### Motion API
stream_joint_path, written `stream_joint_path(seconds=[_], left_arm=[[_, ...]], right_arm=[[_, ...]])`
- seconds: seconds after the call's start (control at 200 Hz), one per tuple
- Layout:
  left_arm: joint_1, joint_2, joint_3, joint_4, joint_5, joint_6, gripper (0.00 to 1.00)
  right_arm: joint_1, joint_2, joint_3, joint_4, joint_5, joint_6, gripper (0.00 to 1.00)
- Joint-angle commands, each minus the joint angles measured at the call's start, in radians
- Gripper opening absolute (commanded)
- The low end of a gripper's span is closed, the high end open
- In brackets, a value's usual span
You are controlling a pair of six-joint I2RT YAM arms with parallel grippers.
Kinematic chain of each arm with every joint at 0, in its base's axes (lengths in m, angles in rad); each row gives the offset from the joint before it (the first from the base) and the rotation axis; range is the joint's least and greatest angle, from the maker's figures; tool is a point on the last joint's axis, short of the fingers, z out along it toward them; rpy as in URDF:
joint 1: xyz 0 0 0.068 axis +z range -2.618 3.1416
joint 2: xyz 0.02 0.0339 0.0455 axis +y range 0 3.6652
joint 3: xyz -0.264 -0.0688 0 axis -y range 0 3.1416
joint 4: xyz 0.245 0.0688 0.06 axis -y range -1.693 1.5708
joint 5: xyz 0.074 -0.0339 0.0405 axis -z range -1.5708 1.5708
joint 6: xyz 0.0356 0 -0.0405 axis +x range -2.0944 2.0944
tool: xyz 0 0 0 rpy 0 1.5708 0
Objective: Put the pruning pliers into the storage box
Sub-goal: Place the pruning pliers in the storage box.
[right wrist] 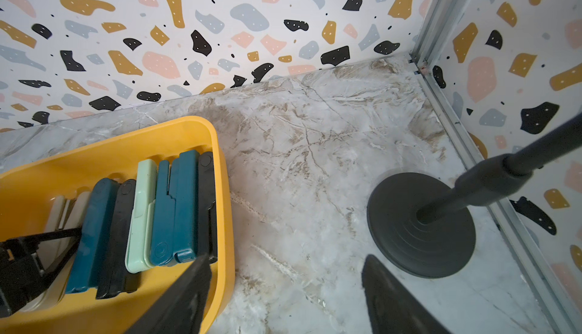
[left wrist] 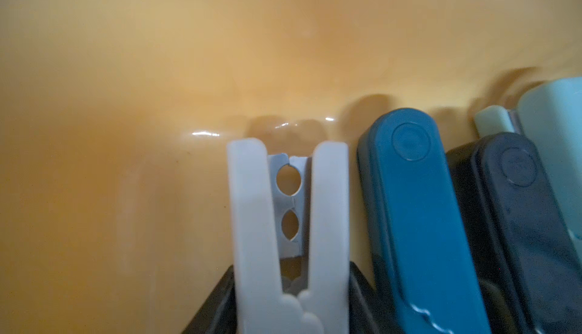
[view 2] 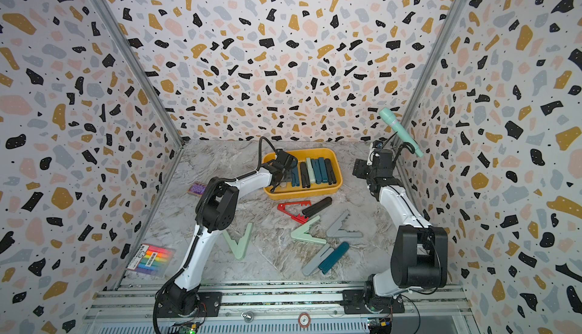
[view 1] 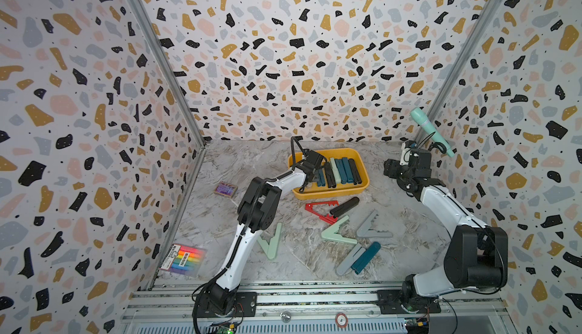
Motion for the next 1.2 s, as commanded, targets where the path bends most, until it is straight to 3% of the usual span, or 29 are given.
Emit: stream_joint_path(seconds=[0.0,0.14,0.345,0.476,0.581,0.861,1.196], left_arm=[[0.010,0.025,0.029,-0.020,0.004,0.004,0.32],[0.009,0.019,0.021,-0.002,0.010,0.010,0.00],[0.009,0.015,0.027,0.014,0.036,-0.008,0.00],[0.009,0.028,0.051,0.011,0.058,-0.042,0.31],[0.012,0.038,0.059,0.030,0.075,-0.079,0.41],[0.014,0.041,0.067,0.052,0.105,-0.136,0.50],[0.016,-0.045,-0.015,0.123,0.140,-0.181,0.48]], right_arm=[[-0.005,-0.030,-0.007,0.007,-0.009,0.008,0.78],[-0.007,-0.033,-0.012,0.007,-0.009,0.007,0.78],[-0.007,-0.032,-0.018,0.009,-0.011,0.012,0.78],[-0.009,-0.027,-0.020,0.013,-0.018,0.018,0.78],[-0.008,-0.018,-0.020,0.014,-0.027,0.022,0.78],[-0.009,-0.017,-0.026,0.011,-0.034,0.019,0.78],[-0.012,-0.023,-0.027,0.007,-0.037,0.019,0.78]])
